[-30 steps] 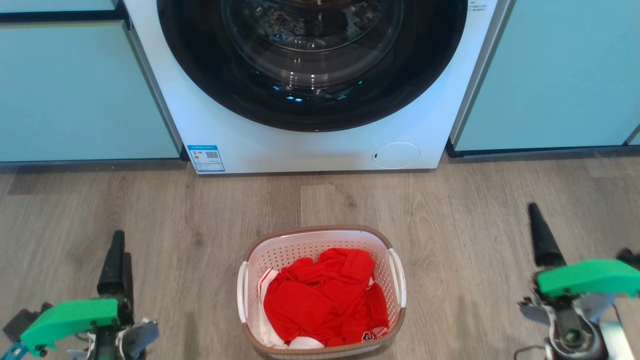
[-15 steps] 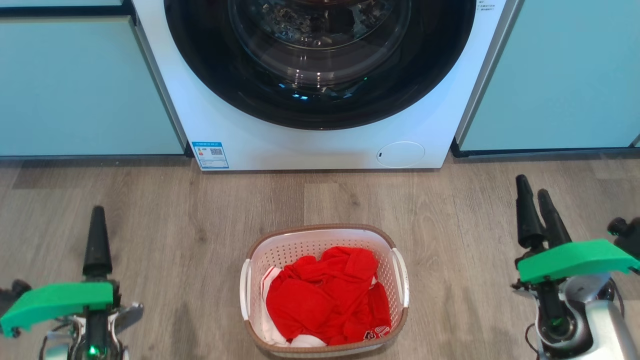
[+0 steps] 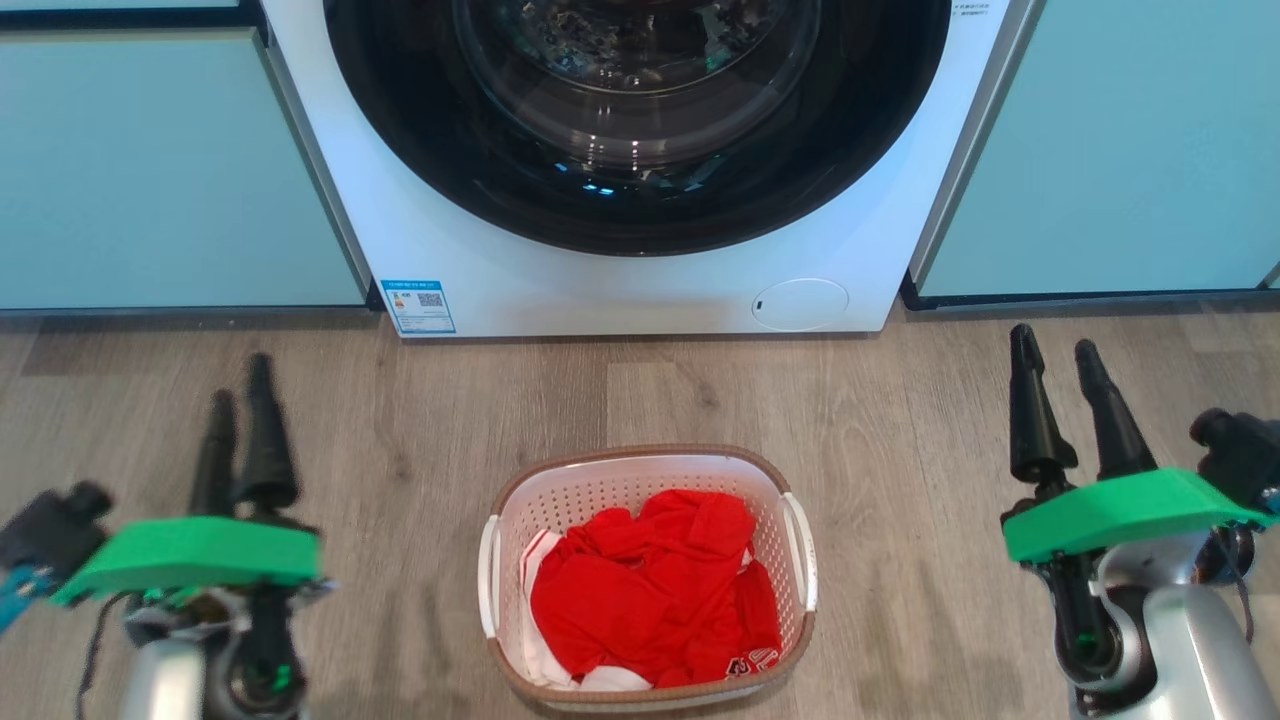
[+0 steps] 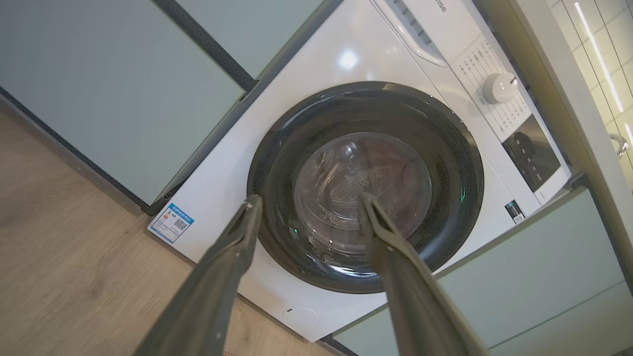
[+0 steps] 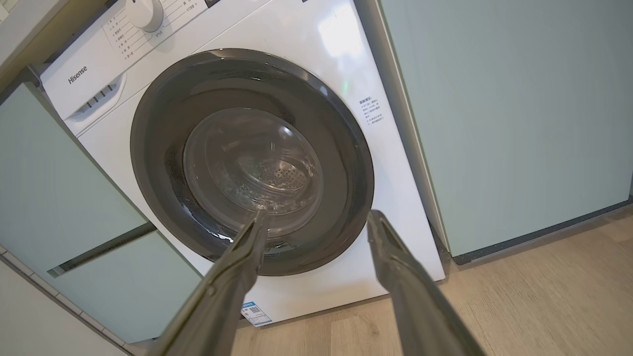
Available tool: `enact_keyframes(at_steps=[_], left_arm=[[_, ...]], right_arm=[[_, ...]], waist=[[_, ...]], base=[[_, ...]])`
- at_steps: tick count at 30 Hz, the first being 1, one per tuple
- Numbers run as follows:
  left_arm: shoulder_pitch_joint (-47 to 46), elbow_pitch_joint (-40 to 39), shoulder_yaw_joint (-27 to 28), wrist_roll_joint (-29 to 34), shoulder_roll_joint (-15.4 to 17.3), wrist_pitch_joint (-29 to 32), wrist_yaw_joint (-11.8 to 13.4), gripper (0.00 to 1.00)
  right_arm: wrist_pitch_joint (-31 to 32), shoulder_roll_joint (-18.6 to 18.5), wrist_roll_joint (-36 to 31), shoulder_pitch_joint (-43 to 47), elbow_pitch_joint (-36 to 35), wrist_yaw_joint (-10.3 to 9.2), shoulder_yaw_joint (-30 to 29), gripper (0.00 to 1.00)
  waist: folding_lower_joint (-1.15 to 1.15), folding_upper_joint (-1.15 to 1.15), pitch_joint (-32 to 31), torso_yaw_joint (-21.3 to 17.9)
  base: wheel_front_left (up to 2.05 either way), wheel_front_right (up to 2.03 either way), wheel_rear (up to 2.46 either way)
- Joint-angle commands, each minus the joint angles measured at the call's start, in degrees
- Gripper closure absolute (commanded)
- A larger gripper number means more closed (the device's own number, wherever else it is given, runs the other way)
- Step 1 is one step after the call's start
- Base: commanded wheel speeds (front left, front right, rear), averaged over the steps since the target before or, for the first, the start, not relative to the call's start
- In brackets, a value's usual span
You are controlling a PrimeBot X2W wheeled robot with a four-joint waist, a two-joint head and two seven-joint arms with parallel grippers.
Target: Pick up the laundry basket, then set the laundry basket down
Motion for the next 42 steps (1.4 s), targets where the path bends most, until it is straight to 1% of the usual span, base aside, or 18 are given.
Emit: enact_keyframes(at_steps=[1,5,8,9,13,17,19,25,28,30,34,37,38,40,42], left_arm=[[-3.3,-3.3,-0.8,3.9,0.9,-0.8,0.8,0.00],[-3.3,-4.2,-4.2,9.9,0.9,-1.5,3.1,0.00],[-3.1,-4.0,-7.0,14.5,0.9,-2.0,4.0,0.00],[-3.1,-4.0,-7.0,14.5,0.9,-2.0,4.0,0.00],[-2.9,-3.0,-9.8,19.6,0.9,-2.7,5.4,0.00],[-3.1,-1.5,-12.3,25.0,1.1,-3.3,6.9,0.00],[-3.2,-1.0,-13.5,27.4,1.3,-3.7,8.3,0.00],[-3.8,1.5,-19.0,33.4,3.4,-4.7,11.9,0.00],[-4.1,2.5,-20.7,35.1,3.9,-5.2,14.8,0.00],[-4.5,3.0,-22.2,36.5,4.4,-5.5,15.9,0.00],[-5.5,3.0,-25.2,39.4,5.5,-6.2,18.1,0.00],[-5.9,1.1,-25.6,39.5,5.2,-6.7,20.2,0.00],[-5.8,0.6,-25.2,39.2,5.1,-6.9,20.4,0.00],[-5.9,-0.4,-24.7,39.2,4.9,-7.2,20.0,0.00],[-5.7,-1.6,-24.0,39.2,4.5,-7.6,18.6,0.00]], right_arm=[[-0.9,-0.7,-2.8,-3.2,-2.6,0.26,0.8,0.00],[-1.6,-0.5,-6.5,-3.1,-2.7,0.27,1.1,0.00],[-2.1,-0.5,-9.9,-2.5,-1.6,0.28,1.3,0.00],[-2.1,-0.5,-9.9,-2.5,-1.6,0.28,1.3,0.00],[-2.7,-0.4,-12.3,-2.3,-0.9,0.29,2.2,0.00],[-3.4,-0.4,-15.3,-1.6,1.8,0.30,2.8,0.00],[-3.8,-0.4,-16.2,-1.5,3.2,0.31,2.7,0.00],[-4.8,-0.4,-17.4,-1.6,7.6,0.33,3.2,0.00],[-5.3,-0.4,-20.0,-2.2,8.0,0.34,3.4,0.00],[-5.6,-0.4,-21.9,-2.4,7.1,0.35,2.6,0.00],[-6.3,-0.5,-24.7,-2.2,8.0,0.36,3.8,0.00],[-6.8,-0.5,-27.7,-2.5,7.4,0.37,4.2,0.00],[-7.0,-0.5,-28.5,-2.6,7.1,0.37,4.5,0.00],[-7.3,-0.5,-29.6,-2.7,6.0,0.38,4.7,0.00],[-7.6,-0.5,-30.6,-2.6,5.0,0.39,4.8,0.00]], waist=[[0.00,0.00,0.0,0.0],[0.00,0.00,0.1,-0.1],[0.00,0.00,-0.1,-0.2],[0.00,0.00,-0.1,-0.2],[0.00,0.00,-0.2,-0.3],[0.00,0.00,-0.5,-0.3],[0.00,0.00,-0.6,-0.4],[0.00,0.00,-1.0,-0.5],[0.00,0.00,-1.0,-0.6],[0.00,0.00,-0.9,-0.6],[0.00,0.00,-1.1,-0.6],[0.00,0.00,-1.1,-0.7],[0.00,0.00,-1.1,-0.7],[0.00,0.00,-1.2,-0.6],[0.00,0.00,-1.2,-0.5]], base=[[0.00,0.00,0.00],[0.00,0.00,0.00],[0.00,0.00,0.00],[0.00,0.00,0.00],[0.00,0.00,0.00],[0.00,0.00,0.00],[0.00,0.00,0.00],[0.00,0.00,0.00],[0.00,0.00,0.00],[0.00,0.00,0.00],[0.00,0.00,0.00],[0.00,0.00,0.00],[0.00,0.00,0.00],[0.00,0.00,0.00],[0.00,0.00,0.00]])
